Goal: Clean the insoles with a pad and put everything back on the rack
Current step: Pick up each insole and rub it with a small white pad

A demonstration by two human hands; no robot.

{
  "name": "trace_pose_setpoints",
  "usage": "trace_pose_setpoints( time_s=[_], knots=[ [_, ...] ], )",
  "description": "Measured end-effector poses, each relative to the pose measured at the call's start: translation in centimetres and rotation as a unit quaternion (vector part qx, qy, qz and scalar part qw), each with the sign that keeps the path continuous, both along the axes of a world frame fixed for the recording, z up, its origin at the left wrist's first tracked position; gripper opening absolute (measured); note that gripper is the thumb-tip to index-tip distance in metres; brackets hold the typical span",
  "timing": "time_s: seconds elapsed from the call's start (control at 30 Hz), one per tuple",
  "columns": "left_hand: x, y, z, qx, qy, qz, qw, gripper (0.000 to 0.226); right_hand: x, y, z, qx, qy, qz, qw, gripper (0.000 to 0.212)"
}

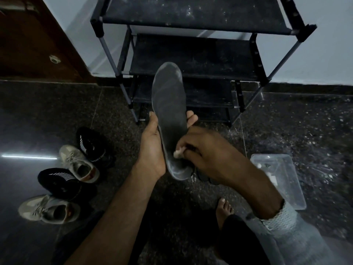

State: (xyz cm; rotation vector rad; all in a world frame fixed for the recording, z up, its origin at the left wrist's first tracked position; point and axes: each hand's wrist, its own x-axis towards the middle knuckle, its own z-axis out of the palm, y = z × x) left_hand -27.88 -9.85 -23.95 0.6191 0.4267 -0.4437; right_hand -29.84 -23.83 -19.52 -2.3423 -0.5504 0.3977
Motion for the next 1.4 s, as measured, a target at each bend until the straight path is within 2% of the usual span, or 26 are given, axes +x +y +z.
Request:
trace_pose_setpoints(
  time_s=[0.1, 0.2, 0.27, 0.37, 0.47, 0.67, 0.8, 0.87, 1.03, 1.2, 1.4],
  knots=[
    [-0.4, -0.7, 0.1, 0.017, -0.005, -0.029, 0.999, 0.074, 0.4, 0.4, -1.0, 0.004, -0.084, -0.127, 0.988, 0.012],
    [-0.5, -1.1, 0.3, 0.023, -0.003, -0.040, 0.999, 0.077, 0.6, 0.4, -1.7, 0.001, -0.146, -0.160, 0.976, 0.011],
    [-0.4, -0.8, 0.3, 0.018, 0.004, -0.026, 1.000, 0.075, 0.6, 0.3, -1.5, -0.002, -0.120, -0.129, 0.984, 0.011],
    [0.1, -0.1, 0.2, 0.004, 0.014, -0.003, 1.000, 0.071, 0.4, -0.2, -0.5, -0.011, -0.013, -0.014, 1.000, 0.010],
    [0.3, 0.3, 0.2, 0.004, 0.008, 0.015, 1.000, 0.068, 0.1, -0.4, 0.0, -0.013, 0.010, 0.036, 0.999, 0.010],
    [-0.3, -0.2, 0.5, 0.018, -0.009, -0.037, 0.999, 0.080, 0.3, 0.2, -0.9, 0.017, -0.088, -0.132, 0.987, 0.007],
    [0.2, 0.2, 0.6, -0.001, 0.000, -0.007, 1.000, 0.072, 0.1, -0.3, -0.4, -0.013, -0.006, -0.025, 1.000, 0.007],
    [0.4, 0.4, 0.5, -0.005, -0.007, 0.006, 1.000, 0.071, -0.2, -0.5, -0.3, -0.014, 0.008, -0.006, 1.000, 0.006],
    [0.4, 0.4, 0.5, -0.007, -0.024, 0.001, 1.000, 0.072, -0.3, -0.6, -0.9, 0.046, 0.030, -0.110, 0.992, 0.007],
    [0.6, 0.5, 0.4, -0.011, -0.032, -0.003, 0.999, 0.076, -0.3, -0.1, -1.0, 0.121, 0.098, -0.142, 0.978, 0.008],
    [0.2, 0.1, 0.4, -0.065, -0.010, -0.043, 0.997, 0.076, -0.1, 0.5, -1.7, 0.171, 0.041, -0.237, 0.955, 0.006]
  ],
)
